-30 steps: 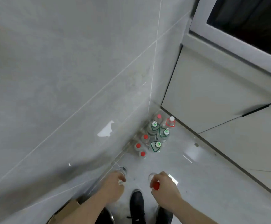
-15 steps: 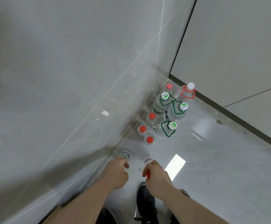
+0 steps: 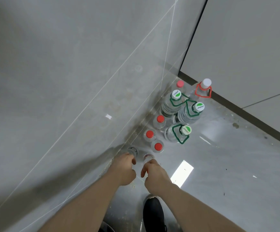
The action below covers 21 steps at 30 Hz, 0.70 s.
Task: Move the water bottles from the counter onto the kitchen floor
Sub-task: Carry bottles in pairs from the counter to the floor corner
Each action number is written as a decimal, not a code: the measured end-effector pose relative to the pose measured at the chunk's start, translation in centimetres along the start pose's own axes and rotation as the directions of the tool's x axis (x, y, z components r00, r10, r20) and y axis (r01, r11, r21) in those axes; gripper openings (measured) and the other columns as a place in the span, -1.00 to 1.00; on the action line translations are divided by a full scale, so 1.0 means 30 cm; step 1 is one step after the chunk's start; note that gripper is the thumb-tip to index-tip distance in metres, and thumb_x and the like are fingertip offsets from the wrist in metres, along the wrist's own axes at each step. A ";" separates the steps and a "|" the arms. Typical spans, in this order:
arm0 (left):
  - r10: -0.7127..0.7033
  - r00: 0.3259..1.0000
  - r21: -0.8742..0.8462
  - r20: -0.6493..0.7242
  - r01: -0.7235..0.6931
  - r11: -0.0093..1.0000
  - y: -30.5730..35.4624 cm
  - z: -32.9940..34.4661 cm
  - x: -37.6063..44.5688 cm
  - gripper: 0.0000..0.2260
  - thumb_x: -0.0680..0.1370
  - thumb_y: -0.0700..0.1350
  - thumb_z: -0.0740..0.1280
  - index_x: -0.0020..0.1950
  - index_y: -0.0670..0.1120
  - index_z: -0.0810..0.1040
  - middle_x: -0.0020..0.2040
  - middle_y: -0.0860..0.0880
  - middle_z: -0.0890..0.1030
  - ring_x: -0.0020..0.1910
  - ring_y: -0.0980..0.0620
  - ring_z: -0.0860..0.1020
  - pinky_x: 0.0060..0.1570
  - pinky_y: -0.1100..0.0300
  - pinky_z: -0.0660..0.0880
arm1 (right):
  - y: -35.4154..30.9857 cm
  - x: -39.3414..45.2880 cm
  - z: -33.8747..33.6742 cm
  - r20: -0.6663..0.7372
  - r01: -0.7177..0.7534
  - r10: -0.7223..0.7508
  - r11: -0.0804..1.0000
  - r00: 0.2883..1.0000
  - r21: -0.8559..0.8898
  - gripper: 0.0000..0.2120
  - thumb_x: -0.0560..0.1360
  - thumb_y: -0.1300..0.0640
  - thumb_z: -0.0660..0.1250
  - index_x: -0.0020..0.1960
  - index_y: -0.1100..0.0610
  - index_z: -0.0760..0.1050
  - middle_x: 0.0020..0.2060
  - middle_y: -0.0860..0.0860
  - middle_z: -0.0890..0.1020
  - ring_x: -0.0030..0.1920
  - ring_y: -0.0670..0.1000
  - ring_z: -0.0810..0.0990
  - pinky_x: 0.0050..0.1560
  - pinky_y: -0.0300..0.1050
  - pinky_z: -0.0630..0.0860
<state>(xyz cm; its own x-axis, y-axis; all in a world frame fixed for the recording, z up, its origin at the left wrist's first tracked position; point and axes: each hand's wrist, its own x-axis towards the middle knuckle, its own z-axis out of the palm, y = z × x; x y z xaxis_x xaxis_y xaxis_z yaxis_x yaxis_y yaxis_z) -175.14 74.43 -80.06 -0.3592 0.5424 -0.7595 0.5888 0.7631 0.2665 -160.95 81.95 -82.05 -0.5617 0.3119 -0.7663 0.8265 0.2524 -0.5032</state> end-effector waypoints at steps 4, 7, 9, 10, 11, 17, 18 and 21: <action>0.028 1.000 0.058 0.005 -0.028 0.998 0.011 0.000 0.032 -0.64 0.47 -0.23 0.31 0.25 -0.01 0.50 0.29 0.05 0.47 0.24 -0.01 0.45 0.17 0.15 0.45 | 0.018 0.031 0.002 0.020 0.006 -0.005 1.000 1.000 -0.010 -0.65 0.41 0.42 0.31 -0.08 -0.04 0.51 0.34 -0.06 0.37 0.14 0.07 0.55 0.09 -0.09 0.56; 0.021 0.999 0.064 0.036 -0.023 0.998 0.016 0.018 0.044 -0.66 0.48 -0.25 0.30 0.23 -0.01 0.47 0.29 0.06 0.42 0.24 -0.02 0.38 0.12 0.16 0.41 | 0.032 0.046 0.000 0.023 0.011 -0.011 1.000 1.000 -0.004 -0.66 0.41 0.41 0.34 -0.03 -0.02 0.54 0.35 -0.07 0.35 0.12 0.05 0.55 0.04 -0.12 0.54; 0.028 0.999 0.074 0.026 -0.030 0.997 0.020 0.028 0.046 -0.67 0.48 -0.24 0.30 0.21 -0.01 0.45 0.29 0.06 0.40 0.25 -0.04 0.36 0.12 0.16 0.40 | 0.041 0.053 -0.007 0.029 0.035 -0.035 0.999 0.999 -0.003 -0.65 0.40 0.41 0.35 -0.03 -0.02 0.53 0.33 -0.07 0.35 0.09 0.04 0.54 -0.04 -0.18 0.46; 0.038 0.999 0.079 0.014 -0.039 0.996 0.022 0.033 0.046 -0.68 0.47 -0.23 0.30 0.21 -0.01 0.45 0.29 0.07 0.40 0.26 -0.05 0.36 0.12 0.16 0.39 | 0.045 0.054 -0.012 0.032 0.051 -0.051 0.999 0.998 -0.004 -0.64 0.39 0.41 0.35 -0.02 -0.03 0.53 0.32 -0.07 0.35 0.08 0.03 0.54 -0.06 -0.20 0.42; 0.049 0.999 0.079 0.003 -0.049 0.996 0.022 0.037 0.044 -0.68 0.47 -0.24 0.31 0.20 -0.01 0.46 0.28 0.07 0.39 0.25 -0.05 0.36 0.11 0.18 0.39 | 0.048 0.054 -0.018 0.033 0.065 -0.065 0.998 0.997 -0.006 -0.64 0.38 0.41 0.35 -0.01 -0.03 0.54 0.33 -0.08 0.36 0.08 0.03 0.54 -0.06 -0.22 0.40; 0.098 0.994 0.036 -0.039 -0.096 0.995 0.027 0.029 0.028 -0.66 0.40 -0.31 0.33 0.11 -0.02 0.45 0.33 0.11 0.33 0.10 0.00 0.43 0.01 0.19 0.41 | 0.042 0.026 -0.076 0.032 0.099 -0.099 0.995 0.995 0.020 -0.55 0.37 0.45 0.34 0.13 0.02 0.58 0.47 -0.11 0.32 0.33 0.02 0.50 0.22 -0.15 0.52; 0.084 0.996 0.025 -0.038 -0.083 0.996 0.027 0.019 0.020 -0.66 0.40 -0.32 0.32 0.11 -0.02 0.45 0.34 0.11 0.32 0.06 0.00 0.42 -0.05 0.21 0.38 | 0.036 0.015 -0.086 0.035 0.102 -0.103 0.994 0.994 0.024 -0.54 0.37 0.46 0.33 0.14 0.02 0.57 0.48 -0.10 0.31 0.34 0.02 0.50 0.24 -0.14 0.52; 0.072 0.997 0.010 -0.038 -0.072 0.997 0.033 -0.014 -0.014 -0.66 0.40 -0.32 0.31 0.11 -0.03 0.45 0.36 0.10 0.32 0.01 0.01 0.44 -0.12 0.23 0.34 | 0.019 -0.032 -0.109 0.031 0.092 -0.093 0.995 0.995 0.026 -0.53 0.37 0.45 0.32 0.15 0.02 0.57 0.46 -0.11 0.33 0.33 0.04 0.50 0.24 -0.11 0.53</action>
<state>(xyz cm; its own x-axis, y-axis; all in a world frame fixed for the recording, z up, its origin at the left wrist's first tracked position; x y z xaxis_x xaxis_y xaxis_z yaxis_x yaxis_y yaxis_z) -174.72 75.09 -79.22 -0.3432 0.6092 -0.7149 0.6204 0.7185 0.3144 -160.06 84.78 -80.31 -0.6347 0.2585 -0.7283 0.7720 0.2557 -0.5820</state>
